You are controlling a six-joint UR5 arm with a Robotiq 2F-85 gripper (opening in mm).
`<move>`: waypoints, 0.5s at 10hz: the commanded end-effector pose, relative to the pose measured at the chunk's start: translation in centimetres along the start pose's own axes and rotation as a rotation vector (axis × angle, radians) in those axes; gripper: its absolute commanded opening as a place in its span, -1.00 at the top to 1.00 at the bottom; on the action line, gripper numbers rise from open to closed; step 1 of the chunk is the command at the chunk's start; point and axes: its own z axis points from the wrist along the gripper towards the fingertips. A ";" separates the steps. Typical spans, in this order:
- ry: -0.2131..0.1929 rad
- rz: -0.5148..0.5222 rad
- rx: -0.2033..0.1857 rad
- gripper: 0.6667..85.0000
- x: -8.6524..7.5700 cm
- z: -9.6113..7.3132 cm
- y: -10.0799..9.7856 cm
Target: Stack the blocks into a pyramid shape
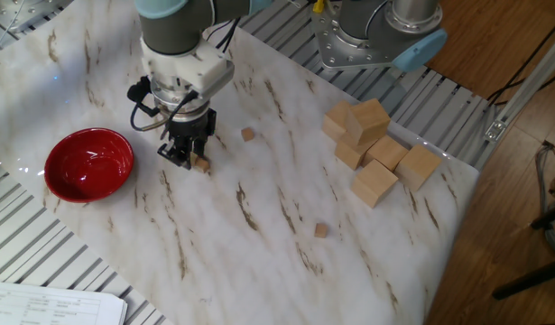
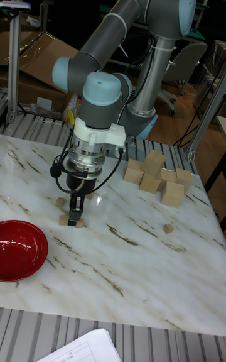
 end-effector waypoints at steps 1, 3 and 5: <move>0.014 0.033 -0.031 0.04 0.9 -1.2 1.4; 0.015 0.010 -0.024 0.00 1.4 -1.9 0.9; 0.014 0.016 -0.013 0.00 1.9 -3.3 0.6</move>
